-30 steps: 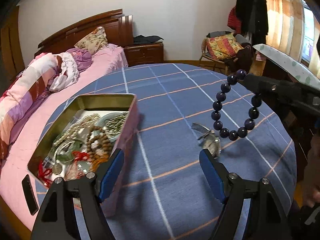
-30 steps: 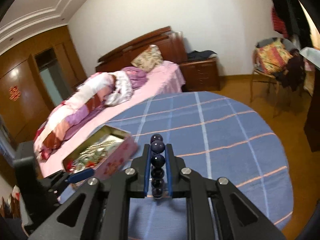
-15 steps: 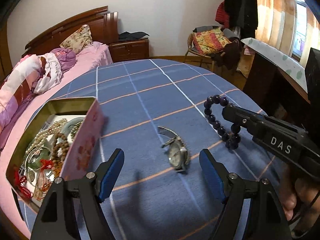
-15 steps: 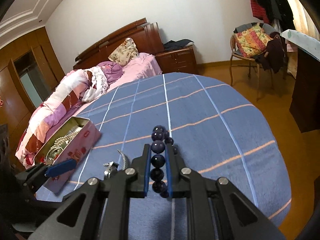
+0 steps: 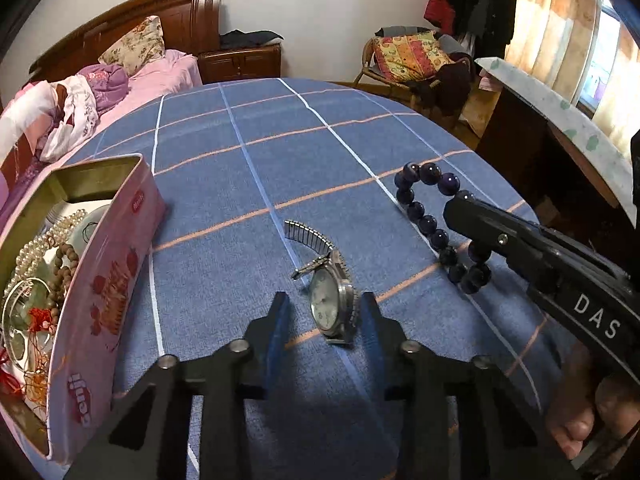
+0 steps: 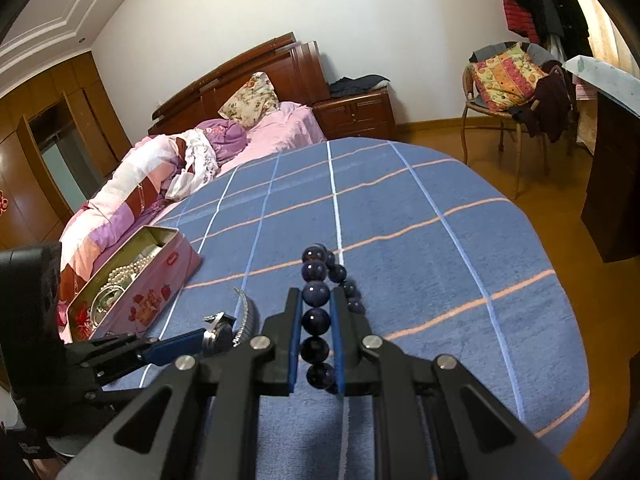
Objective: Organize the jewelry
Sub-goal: 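Grasp the silver wristwatch with the left tool while the right tool holds the bracelet, then carry the watch in the left tool while the right tool carries the bracelet into the tin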
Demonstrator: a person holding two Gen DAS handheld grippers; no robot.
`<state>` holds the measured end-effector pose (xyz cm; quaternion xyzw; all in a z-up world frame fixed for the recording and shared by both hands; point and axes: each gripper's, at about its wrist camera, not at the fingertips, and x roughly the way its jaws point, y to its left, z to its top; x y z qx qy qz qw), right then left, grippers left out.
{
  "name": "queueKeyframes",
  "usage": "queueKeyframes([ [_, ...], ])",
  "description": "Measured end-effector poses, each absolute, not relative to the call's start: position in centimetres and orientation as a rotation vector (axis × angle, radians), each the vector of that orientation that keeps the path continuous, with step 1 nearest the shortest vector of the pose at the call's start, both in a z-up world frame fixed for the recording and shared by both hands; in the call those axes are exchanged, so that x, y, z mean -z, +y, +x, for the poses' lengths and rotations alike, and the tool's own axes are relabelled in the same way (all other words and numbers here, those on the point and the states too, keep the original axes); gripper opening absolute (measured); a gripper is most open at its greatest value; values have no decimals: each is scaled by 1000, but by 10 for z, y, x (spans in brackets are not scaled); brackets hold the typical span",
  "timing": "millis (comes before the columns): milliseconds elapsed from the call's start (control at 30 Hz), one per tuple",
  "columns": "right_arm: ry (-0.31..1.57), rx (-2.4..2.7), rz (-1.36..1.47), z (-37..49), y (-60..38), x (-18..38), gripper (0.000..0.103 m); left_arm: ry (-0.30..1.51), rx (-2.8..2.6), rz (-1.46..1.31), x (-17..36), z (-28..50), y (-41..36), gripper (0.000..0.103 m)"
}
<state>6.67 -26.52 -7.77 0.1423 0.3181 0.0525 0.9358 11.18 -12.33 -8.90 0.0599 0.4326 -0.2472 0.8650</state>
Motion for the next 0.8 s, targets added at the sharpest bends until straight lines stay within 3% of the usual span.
queueKeyframes([
  [100, 656, -110, 290, 67, -265, 78, 16, 908, 516, 119, 89, 111, -123, 17],
  [800, 650, -171, 255, 62, -241, 72, 16, 827, 493, 70, 71, 91, -99, 15],
])
